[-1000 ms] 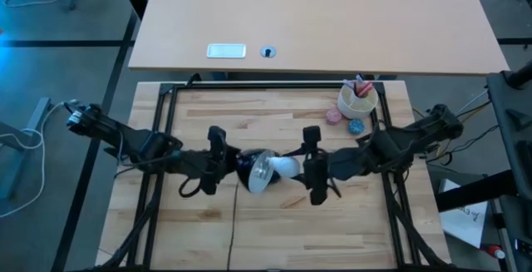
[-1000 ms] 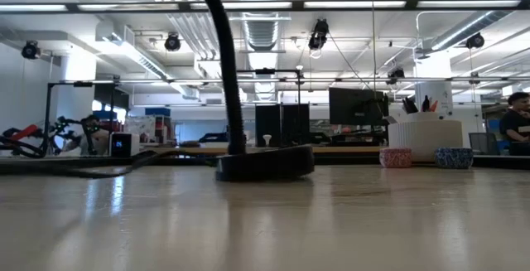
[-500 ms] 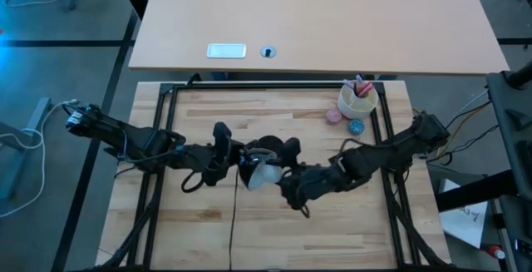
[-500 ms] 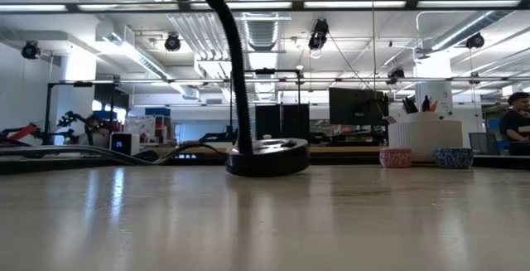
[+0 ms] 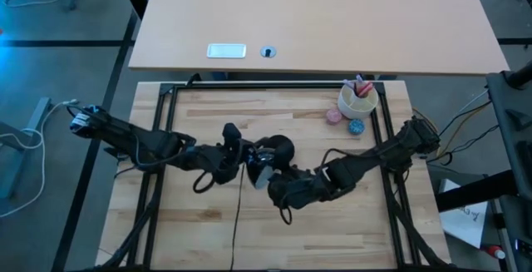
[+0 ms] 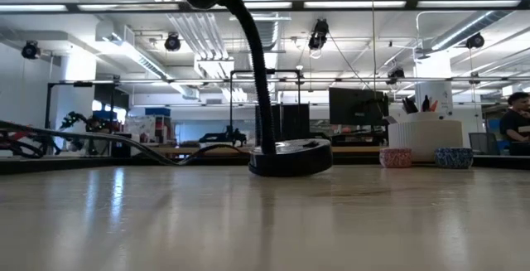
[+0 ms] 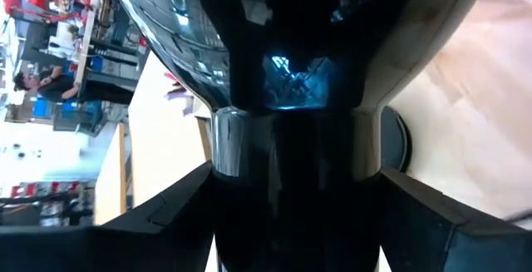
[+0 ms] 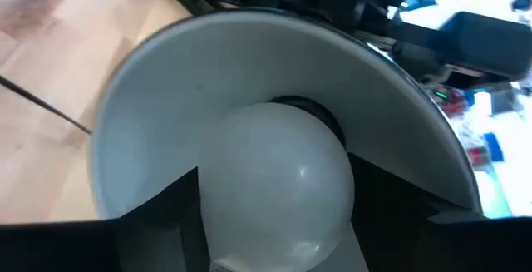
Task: Screw lightbulb
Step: Insert the lightbulb into the lamp
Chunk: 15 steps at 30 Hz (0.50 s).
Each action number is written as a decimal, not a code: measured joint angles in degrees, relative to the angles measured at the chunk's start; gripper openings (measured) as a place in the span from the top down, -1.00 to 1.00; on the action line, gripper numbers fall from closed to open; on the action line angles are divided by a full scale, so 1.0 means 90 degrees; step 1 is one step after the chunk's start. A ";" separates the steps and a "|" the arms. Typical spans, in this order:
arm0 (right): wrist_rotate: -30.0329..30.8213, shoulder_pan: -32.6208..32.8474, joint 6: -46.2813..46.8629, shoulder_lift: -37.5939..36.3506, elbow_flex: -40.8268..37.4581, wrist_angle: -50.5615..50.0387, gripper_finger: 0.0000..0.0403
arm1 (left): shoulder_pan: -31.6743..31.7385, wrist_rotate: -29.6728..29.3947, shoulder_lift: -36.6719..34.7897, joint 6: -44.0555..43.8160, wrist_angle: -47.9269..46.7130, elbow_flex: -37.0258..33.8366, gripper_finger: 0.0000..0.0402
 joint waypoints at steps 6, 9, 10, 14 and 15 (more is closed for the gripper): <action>0.0163 0.0005 0.0156 0.0000 -0.0002 0.0133 -0.04 | 0.0079 0.0252 -0.0046 -0.0014 0.0210 -0.0058 -0.26; 0.0234 -0.0007 0.0109 0.0024 -0.0005 0.0408 -0.04 | 0.0157 0.0374 -0.0061 -0.0004 0.0474 -0.0170 -0.26; 0.0249 -0.0007 0.0118 0.0027 -0.0008 0.0422 -0.04 | 0.0170 0.0409 -0.0061 0.0007 0.0602 -0.0216 -0.26; 0.0258 -0.0022 0.0443 0.0027 -0.0010 0.0415 -0.06 | 0.0191 0.0522 -0.0059 0.0089 0.0890 -0.0287 -0.26; 0.0262 -0.0022 0.0496 0.0027 -0.0010 0.0410 -0.05 | 0.0191 0.0541 -0.0059 0.0124 0.0923 -0.0287 -0.26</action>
